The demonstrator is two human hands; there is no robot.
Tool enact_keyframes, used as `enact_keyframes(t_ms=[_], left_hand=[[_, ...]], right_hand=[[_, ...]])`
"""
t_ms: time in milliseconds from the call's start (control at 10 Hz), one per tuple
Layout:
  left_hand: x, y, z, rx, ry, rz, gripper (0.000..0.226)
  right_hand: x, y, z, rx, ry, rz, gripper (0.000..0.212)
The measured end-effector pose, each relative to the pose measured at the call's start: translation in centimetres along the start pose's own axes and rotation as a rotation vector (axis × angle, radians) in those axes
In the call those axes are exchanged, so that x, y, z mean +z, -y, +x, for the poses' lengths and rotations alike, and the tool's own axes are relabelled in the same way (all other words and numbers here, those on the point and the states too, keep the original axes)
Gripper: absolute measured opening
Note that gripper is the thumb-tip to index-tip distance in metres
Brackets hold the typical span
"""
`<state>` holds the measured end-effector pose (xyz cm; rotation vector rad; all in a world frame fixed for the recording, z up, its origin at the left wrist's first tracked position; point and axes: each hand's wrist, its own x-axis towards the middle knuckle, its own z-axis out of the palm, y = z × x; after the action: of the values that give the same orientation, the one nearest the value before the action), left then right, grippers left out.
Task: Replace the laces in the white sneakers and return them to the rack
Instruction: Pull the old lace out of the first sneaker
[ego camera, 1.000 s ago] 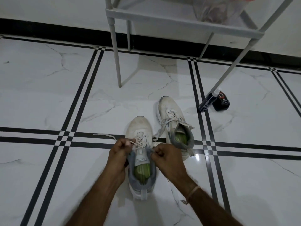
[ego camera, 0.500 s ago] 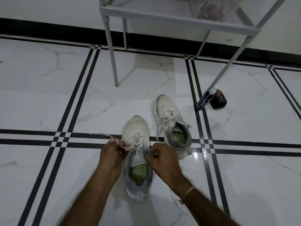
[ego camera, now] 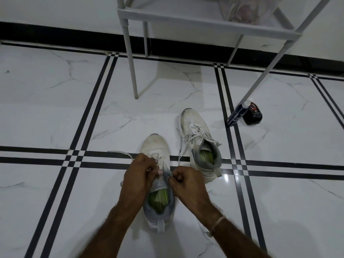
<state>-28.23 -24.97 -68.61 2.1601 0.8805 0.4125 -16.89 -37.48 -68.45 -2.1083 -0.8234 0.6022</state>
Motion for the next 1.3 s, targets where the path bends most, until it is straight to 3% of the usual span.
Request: enact_keyframes(t_ms=[100, 200, 400, 500, 600, 700, 800, 900, 1000, 1100, 1200, 1300], left_hand=[[-0.1, -0.2, 0.4, -0.541, -0.349, -0.792, 0.020], [-1.0, -0.1, 1.3, -0.824, -0.385, -1.383, 0.028], [-0.3, 0.0, -0.1, 0.015, 0.096, -0.007, 0.021], [0.3, 0.5, 0.2, 0.021, 0.043, 0.125, 0.013], [0.5, 1.0, -0.1, -0.025, -0.069, -0.031, 0.016], [0.3, 0.3, 0.5, -0.353, -0.088, -0.581, 0.021], [-1.1, 0.0, 1.7, -0.780, -0.276, -1.402, 0.030], [-1.9, 0.9, 1.3, -0.607, -0.233, -0.876, 0.022], [-1.1, 0.8, 0.2, -0.090, 0.069, -0.205, 0.017], [-0.5, 1.4, 1.0, 0.119, 0.013, 0.058, 0.024], [-0.7, 0.5, 1.4, -0.290, -0.216, -0.415, 0.036], [-0.9, -0.1, 1.9, -0.886, -0.316, -1.525, 0.049]], right_hand=[[-0.1, 0.1, 0.0, 0.007, -0.009, 0.008, 0.024], [0.0, -0.3, -0.1, 0.011, -0.018, 0.032, 0.025], [0.3, -0.4, 0.2, -0.074, -0.036, -0.084, 0.028], [0.8, -0.6, 0.2, -0.089, -0.022, -0.132, 0.024], [1.4, -0.3, -0.1, -0.105, -0.005, -0.171, 0.024], [1.5, 0.2, -0.2, -0.136, -0.025, -0.199, 0.025], [1.1, 0.1, 0.2, -0.127, -0.056, -0.214, 0.028], [0.9, -0.4, 0.2, -0.107, -0.065, -0.181, 0.030], [1.0, -0.5, 0.2, -0.077, -0.043, -0.168, 0.030], [0.9, -0.7, 0.3, -0.079, -0.045, -0.167, 0.033], [0.8, -0.6, 0.1, -0.087, -0.043, -0.171, 0.037], [0.8, -0.7, 0.0, -0.097, -0.049, -0.157, 0.043]])
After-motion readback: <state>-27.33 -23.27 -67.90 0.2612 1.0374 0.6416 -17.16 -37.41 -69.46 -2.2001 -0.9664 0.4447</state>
